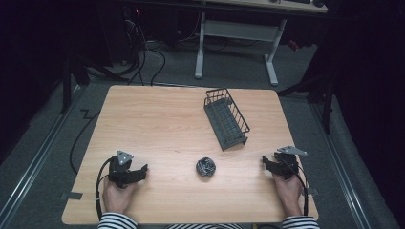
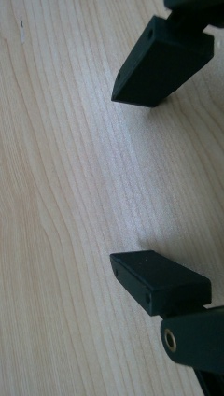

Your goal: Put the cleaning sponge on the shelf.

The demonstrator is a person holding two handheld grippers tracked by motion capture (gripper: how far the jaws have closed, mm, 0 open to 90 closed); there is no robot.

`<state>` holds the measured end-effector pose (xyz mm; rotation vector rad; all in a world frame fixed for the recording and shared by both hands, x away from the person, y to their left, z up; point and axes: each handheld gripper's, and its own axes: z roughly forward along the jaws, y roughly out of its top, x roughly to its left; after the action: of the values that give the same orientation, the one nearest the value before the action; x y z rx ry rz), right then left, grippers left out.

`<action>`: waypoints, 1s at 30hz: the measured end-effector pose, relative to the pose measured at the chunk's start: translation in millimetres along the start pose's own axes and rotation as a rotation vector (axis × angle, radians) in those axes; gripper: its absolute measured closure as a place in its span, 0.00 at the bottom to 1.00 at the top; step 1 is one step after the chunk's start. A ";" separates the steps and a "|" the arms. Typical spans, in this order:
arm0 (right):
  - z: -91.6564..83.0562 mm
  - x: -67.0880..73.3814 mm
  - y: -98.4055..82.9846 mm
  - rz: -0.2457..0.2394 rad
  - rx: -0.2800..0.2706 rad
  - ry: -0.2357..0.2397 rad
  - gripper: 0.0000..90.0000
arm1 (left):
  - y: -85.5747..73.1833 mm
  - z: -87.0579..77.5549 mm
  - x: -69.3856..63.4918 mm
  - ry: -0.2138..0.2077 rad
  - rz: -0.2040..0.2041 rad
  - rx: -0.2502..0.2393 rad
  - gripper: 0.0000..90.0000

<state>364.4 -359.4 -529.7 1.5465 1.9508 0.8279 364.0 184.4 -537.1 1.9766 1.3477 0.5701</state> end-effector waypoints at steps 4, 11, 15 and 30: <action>0.1 -0.1 0.0 0.001 -0.001 0.001 0.47 | 0.0 0.0 0.0 0.000 0.000 0.000 0.21; 0.0 0.0 0.0 0.006 0.000 0.002 0.47 | 0.0 0.0 0.1 -0.001 -0.001 0.000 0.21; -0.4 -0.5 1.0 0.005 0.007 0.008 0.48 | 0.0 0.0 0.2 -0.001 -0.001 0.000 0.21; -21.0 9.5 52.5 0.029 -0.049 0.135 0.53 | 0.0 -0.1 0.2 -0.002 -0.002 0.000 0.21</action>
<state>382.1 -344.6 -477.3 1.5292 1.9913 1.0083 364.1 184.6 -537.0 1.9755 1.3484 0.5672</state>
